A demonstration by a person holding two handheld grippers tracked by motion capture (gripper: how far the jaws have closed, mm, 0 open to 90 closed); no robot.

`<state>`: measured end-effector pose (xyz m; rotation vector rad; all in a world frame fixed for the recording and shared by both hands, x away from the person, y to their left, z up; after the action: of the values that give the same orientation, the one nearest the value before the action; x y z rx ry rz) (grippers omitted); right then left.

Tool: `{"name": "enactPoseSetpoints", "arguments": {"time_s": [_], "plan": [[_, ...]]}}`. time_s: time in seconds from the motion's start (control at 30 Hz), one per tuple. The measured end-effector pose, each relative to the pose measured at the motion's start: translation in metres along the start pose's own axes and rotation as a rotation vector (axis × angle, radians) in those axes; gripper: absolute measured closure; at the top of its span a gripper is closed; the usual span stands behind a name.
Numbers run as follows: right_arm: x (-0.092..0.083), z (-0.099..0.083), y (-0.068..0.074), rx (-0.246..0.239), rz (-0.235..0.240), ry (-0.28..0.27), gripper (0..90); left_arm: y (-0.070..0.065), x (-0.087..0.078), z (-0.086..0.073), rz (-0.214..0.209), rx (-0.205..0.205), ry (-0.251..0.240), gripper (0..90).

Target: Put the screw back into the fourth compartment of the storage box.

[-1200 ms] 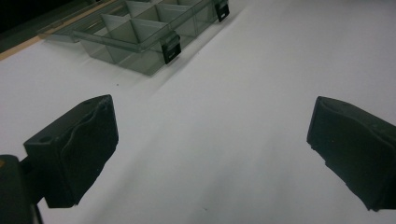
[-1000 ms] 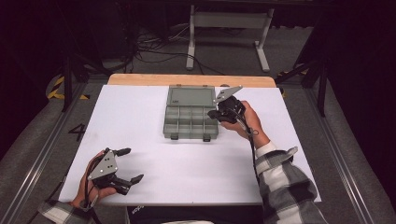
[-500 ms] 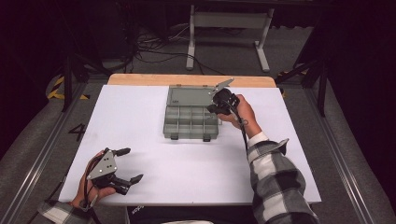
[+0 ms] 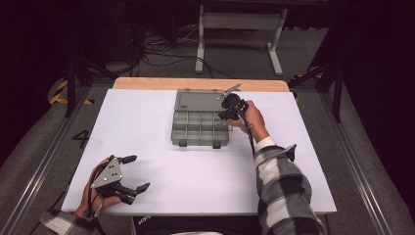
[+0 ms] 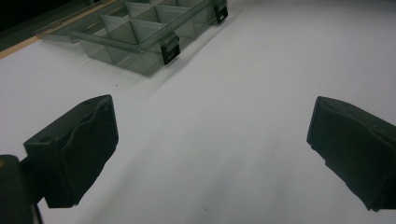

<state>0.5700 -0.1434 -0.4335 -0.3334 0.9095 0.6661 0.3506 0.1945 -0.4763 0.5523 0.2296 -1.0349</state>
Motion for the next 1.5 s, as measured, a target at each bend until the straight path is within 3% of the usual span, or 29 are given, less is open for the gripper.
{"name": "enactPoseSetpoints", "arguments": {"time_s": [0.63,1.07,1.27,1.4,1.5], "plan": [[0.012,-0.007,-0.004,0.031,0.007,0.011,88.5,0.003,0.001,-0.001,-0.001,-0.006,-0.006,2.6],[0.009,-0.013,-0.003,0.041,0.033,-0.005,84.9,0.005,0.001,-0.003,0.013,-0.020,-0.007,3.3],[-0.007,-0.019,0.002,0.012,0.061,-0.088,78.8,0.007,0.003,-0.002,0.046,-0.060,0.018,7.7],[-0.020,-0.026,0.004,0.004,0.088,-0.173,74.9,0.011,0.006,-0.002,0.081,-0.060,0.049,10.5],[-0.028,-0.032,0.002,-0.010,0.074,-0.217,70.9,0.016,0.009,-0.003,0.091,-0.059,0.069,11.9]]}}
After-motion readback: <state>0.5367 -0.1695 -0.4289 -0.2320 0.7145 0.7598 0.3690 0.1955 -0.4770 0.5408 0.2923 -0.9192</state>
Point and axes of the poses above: each handheld gripper's, and its own axes: x roughly forward along the jaws, z roughly out of its top, y roughly to its left, the point moved 5 cm from there along x, roughly forward along the jaws, and after that the axes turned 13 degrees about x, right-handed, at the moved point
